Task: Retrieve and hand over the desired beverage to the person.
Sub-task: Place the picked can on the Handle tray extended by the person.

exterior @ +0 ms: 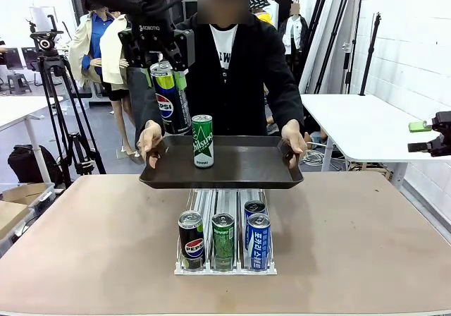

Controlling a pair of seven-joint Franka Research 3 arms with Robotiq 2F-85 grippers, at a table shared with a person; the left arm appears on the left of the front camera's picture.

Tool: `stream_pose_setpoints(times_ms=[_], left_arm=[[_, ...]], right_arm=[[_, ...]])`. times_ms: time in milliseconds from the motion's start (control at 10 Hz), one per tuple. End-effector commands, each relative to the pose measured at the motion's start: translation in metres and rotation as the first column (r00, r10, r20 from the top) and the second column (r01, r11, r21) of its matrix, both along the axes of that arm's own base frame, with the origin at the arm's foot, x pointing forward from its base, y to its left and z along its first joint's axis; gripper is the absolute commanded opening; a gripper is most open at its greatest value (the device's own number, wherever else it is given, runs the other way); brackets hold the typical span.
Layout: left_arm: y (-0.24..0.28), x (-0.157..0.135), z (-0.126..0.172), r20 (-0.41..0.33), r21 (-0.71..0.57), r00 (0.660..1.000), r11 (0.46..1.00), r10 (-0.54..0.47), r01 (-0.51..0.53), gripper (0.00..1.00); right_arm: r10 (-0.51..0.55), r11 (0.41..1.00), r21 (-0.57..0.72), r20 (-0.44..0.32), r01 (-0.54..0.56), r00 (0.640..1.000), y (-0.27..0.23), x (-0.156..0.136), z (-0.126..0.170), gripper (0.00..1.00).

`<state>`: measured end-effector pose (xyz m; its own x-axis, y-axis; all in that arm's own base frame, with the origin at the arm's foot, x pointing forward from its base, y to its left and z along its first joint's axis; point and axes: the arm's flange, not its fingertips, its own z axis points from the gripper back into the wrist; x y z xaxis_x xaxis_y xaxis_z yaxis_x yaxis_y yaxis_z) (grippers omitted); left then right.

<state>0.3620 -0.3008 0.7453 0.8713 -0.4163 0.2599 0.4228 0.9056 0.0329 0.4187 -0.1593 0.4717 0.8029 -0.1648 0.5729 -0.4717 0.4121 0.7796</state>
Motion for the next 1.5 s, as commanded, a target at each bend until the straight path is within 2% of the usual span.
stream_pose_setpoints(times_ms=[0, 400, 700, 1400], left_arm=[[-0.011, 0.001, 0.007, 0.003, 0.024, 0.999, 0.998, -0.050, 0.050, 0.00], [-0.049, 0.002, 0.010, 0.023, 0.042, 0.989, 0.989, -0.145, 0.144, 0.00], [-0.076, 0.004, 0.009, -0.002, 0.074, 0.982, 0.979, -0.190, 0.189, 0.00], [-0.138, 0.015, -0.014, 0.004, 0.169, 0.974, 0.960, -0.228, 0.224, 0.00]], right_arm=[[0.002, 1.000, 0.012, 0.006, -0.002, 1.000, 0.001, -0.001, 0.000, 1.00], [0.002, 1.000, 0.012, 0.006, -0.002, 1.000, 0.001, -0.001, 0.000, 1.00], [0.002, 1.000, 0.012, 0.006, -0.002, 1.000, 0.001, -0.001, 0.000, 1.00], [0.002, 1.000, 0.012, 0.006, -0.002, 1.000, 0.001, -0.001, 0.000, 1.00]])
